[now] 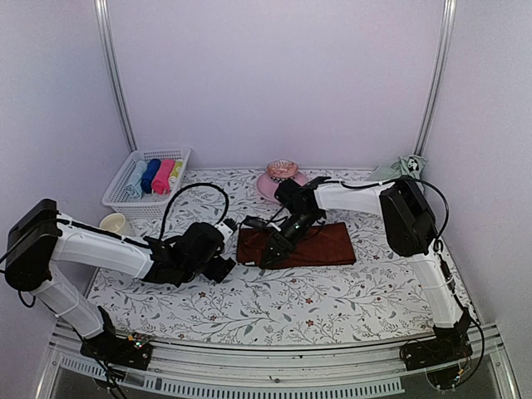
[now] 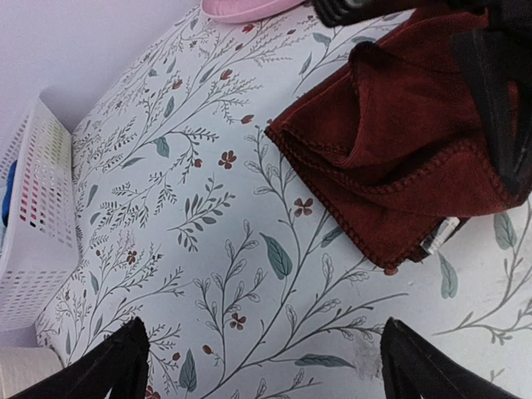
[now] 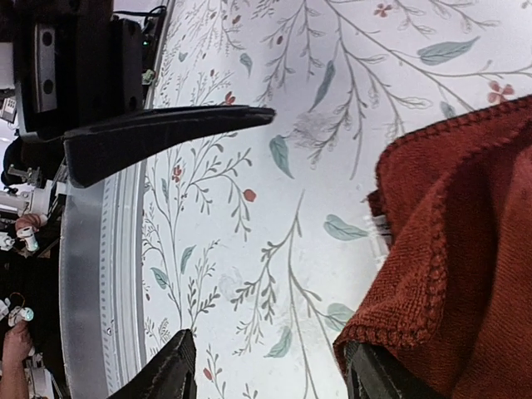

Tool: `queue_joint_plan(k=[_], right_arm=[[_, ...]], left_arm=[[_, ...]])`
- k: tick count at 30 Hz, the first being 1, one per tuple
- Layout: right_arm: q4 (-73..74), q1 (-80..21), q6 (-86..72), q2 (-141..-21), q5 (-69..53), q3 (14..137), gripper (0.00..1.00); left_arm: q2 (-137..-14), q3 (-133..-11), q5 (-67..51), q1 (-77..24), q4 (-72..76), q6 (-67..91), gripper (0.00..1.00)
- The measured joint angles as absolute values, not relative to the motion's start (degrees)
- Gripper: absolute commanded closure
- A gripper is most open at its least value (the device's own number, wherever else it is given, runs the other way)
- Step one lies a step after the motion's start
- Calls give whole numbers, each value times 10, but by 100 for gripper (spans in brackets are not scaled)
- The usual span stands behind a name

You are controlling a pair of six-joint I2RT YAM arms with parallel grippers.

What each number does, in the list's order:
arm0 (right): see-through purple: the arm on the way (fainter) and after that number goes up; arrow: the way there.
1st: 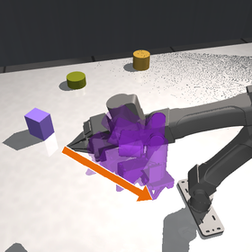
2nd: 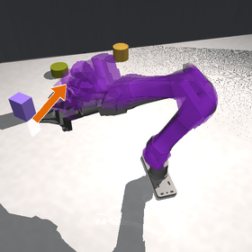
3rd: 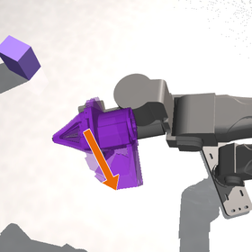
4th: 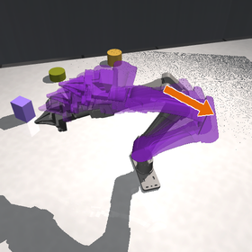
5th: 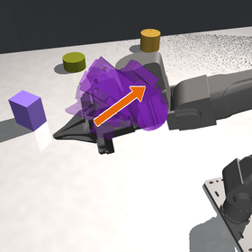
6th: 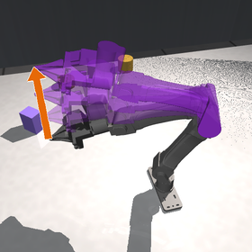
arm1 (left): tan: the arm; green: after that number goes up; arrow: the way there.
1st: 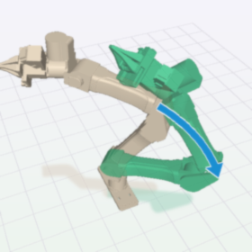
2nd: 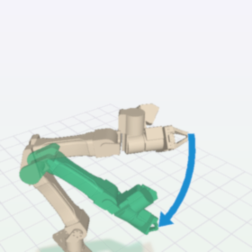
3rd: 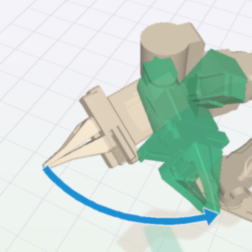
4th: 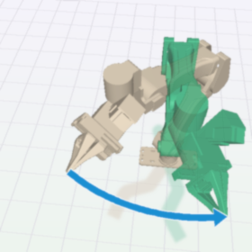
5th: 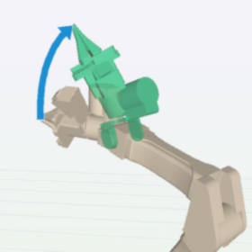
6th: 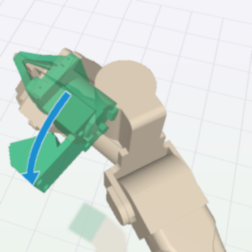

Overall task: Roll the towels
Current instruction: Smooth out the towel at the center of the board.

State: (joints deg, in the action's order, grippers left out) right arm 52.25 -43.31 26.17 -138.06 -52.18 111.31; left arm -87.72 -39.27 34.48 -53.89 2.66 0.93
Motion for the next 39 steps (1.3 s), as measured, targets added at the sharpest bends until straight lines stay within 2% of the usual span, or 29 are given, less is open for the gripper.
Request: queue_joint_plan(k=[14, 28, 33, 39], right_arm=[[544, -481, 291, -1342, -509, 1113, 32], [451, -383, 191, -1311, -426, 1146, 30], [430, -357, 164, -1331, -402, 1183, 25], [414, -363, 141, -1387, -396, 1199, 26]], left_arm=[[-875, -399, 352, -538, 46, 17, 3], [-864, -388, 347, -538, 42, 16, 3], [-846, -376, 343, -538, 55, 15, 3], [-843, -375, 341, -538, 68, 15, 3]])
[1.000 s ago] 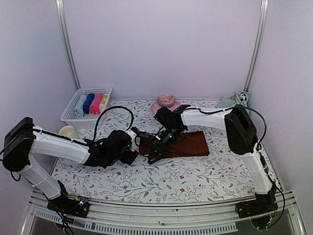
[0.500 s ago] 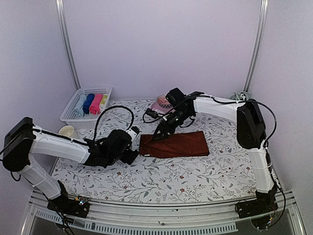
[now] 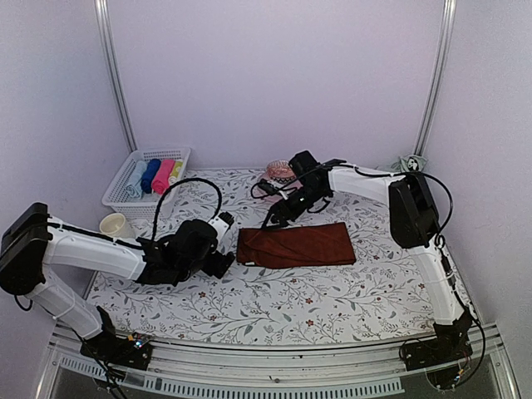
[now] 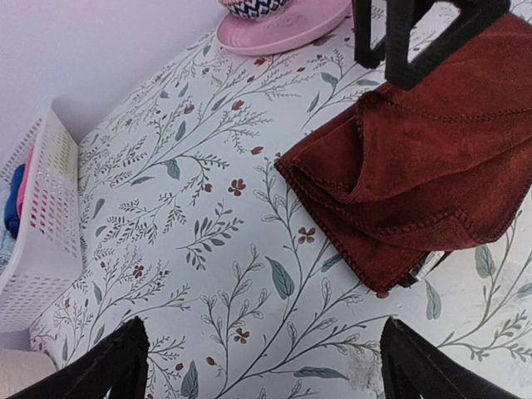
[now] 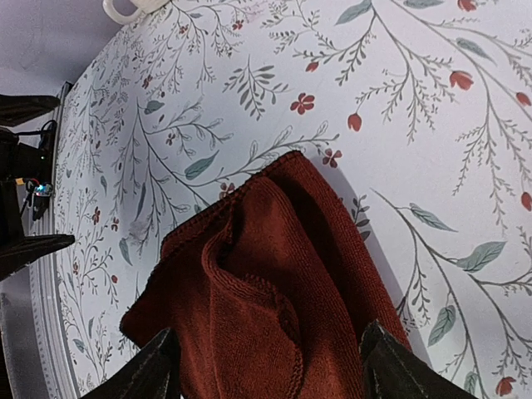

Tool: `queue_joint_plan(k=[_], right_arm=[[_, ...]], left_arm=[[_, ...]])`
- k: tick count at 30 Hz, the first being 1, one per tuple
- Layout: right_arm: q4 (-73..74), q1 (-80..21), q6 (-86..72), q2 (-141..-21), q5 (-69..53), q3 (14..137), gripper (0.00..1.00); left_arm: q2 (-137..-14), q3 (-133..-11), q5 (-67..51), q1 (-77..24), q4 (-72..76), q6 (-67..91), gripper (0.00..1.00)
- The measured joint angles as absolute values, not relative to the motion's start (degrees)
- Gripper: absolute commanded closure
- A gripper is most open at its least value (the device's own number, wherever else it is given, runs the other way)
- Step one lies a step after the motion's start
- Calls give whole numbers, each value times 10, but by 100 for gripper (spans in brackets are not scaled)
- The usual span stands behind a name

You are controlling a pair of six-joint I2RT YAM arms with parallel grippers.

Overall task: Roll the towels
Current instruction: Smooth out the towel at the center of the board.

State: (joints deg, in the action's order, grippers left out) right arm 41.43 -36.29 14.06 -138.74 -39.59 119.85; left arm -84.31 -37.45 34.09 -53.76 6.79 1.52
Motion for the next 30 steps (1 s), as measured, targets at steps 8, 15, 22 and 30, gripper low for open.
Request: queue_joint_plan(k=[8, 15, 22, 30], right_arm=[[415, -371, 133, -1422, -422, 1204, 37], [415, -375, 141, -1422, -450, 1207, 50], [421, -383, 146, -1422, -455, 1207, 65], [422, -394, 146, -1422, -403, 1207, 66]], left_arm=[[-843, -373, 341, -538, 70, 15, 3], [-843, -373, 341, -538, 70, 15, 3], [-846, -373, 341, -538, 70, 15, 3], [-847, -373, 340, -538, 70, 13, 3]])
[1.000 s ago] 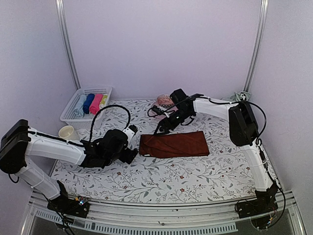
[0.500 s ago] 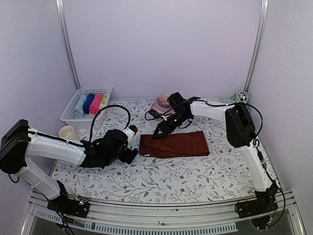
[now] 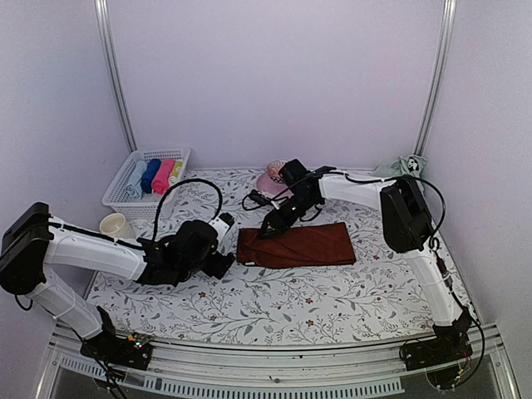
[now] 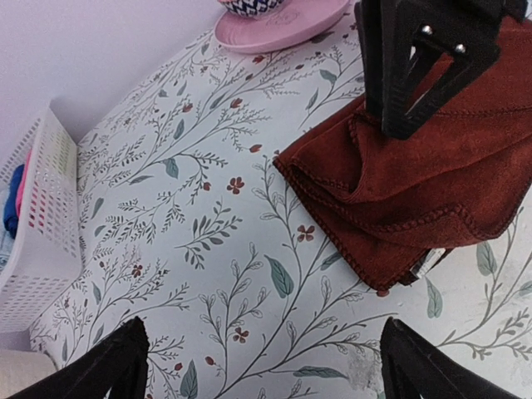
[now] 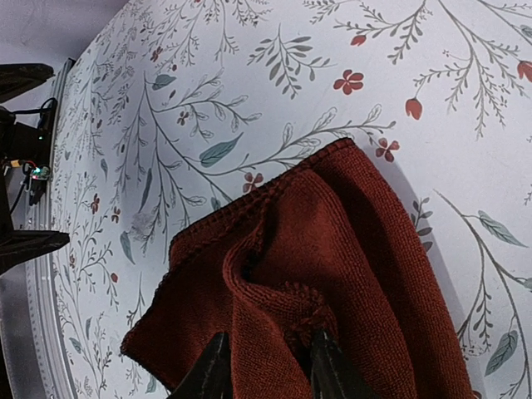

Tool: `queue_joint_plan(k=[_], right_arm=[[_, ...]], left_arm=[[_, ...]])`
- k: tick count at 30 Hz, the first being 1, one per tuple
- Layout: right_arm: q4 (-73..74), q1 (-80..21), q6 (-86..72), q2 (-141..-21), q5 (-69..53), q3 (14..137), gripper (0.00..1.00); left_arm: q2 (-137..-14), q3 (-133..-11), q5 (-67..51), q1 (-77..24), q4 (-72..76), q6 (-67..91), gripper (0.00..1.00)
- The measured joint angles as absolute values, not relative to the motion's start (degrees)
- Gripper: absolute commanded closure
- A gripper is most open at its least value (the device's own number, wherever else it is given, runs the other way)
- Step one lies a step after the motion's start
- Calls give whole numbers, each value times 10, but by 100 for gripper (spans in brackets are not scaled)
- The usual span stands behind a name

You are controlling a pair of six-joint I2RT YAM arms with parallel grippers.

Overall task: Roll the towels
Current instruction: Smooth out the towel at the center of the board.

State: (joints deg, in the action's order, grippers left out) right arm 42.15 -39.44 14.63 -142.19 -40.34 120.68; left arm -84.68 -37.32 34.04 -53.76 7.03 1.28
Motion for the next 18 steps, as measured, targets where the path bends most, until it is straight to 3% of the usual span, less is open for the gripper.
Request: queue_joint_plan(k=[18], right_arm=[[368, -405, 138, -1416, -268, 1168, 63]], left_arm=[[-853, -373, 337, -538, 70, 13, 3]])
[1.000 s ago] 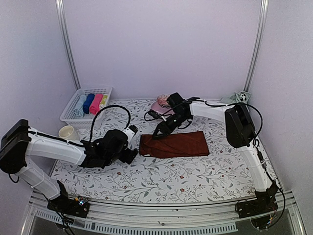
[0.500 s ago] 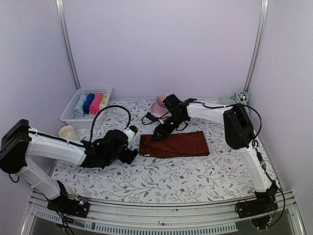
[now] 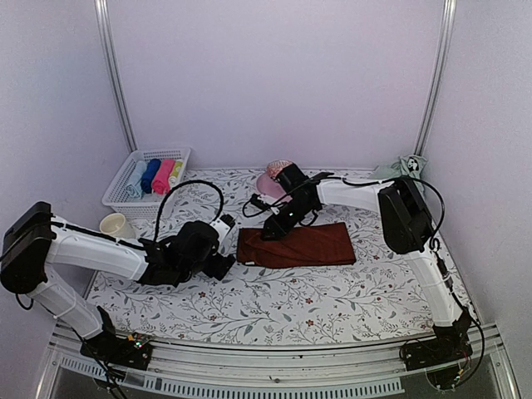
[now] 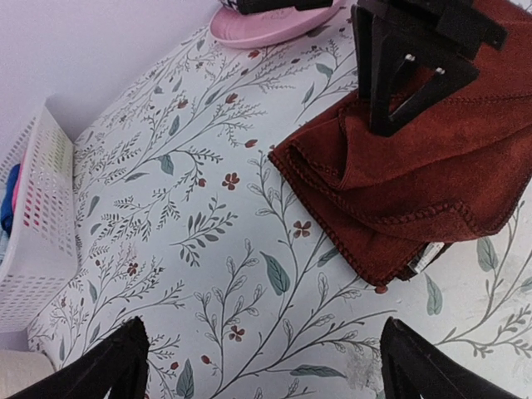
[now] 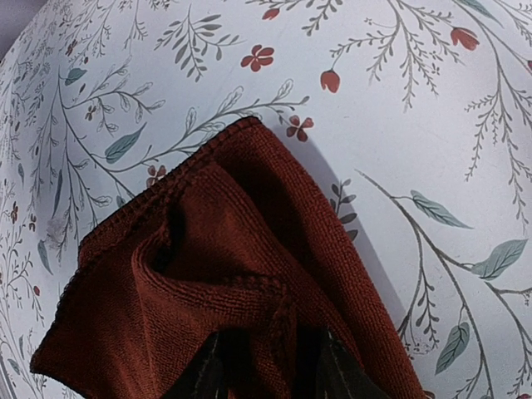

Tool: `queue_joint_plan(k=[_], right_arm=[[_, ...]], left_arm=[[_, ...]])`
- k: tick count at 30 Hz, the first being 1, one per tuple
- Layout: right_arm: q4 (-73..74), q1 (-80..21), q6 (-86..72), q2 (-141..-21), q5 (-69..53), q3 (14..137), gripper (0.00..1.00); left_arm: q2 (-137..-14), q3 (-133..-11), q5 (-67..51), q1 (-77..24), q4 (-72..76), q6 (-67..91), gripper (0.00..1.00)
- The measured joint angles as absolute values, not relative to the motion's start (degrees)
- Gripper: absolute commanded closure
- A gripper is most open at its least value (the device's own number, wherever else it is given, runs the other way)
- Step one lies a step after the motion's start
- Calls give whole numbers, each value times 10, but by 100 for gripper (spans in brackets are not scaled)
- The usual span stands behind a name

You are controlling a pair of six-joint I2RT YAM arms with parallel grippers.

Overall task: Roll the towels
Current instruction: Smooth out the towel at the center of the board.

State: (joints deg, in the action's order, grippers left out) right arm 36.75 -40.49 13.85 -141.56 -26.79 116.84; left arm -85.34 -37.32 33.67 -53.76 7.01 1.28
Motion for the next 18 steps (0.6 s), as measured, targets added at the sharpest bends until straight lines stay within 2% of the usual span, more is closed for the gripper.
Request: queue_joint_plan(k=[4, 9, 18], right_arm=[[359, -405, 138, -1403, -258, 1155, 72], [353, -405, 142, -1391, -274, 1150, 91], [351, -405, 144, -1385, -315, 1147, 98]], left_arm=[[-857, -373, 336, -538, 70, 13, 3], [-860, -373, 336, -538, 70, 13, 3], [-864, -373, 336, -538, 70, 13, 3]])
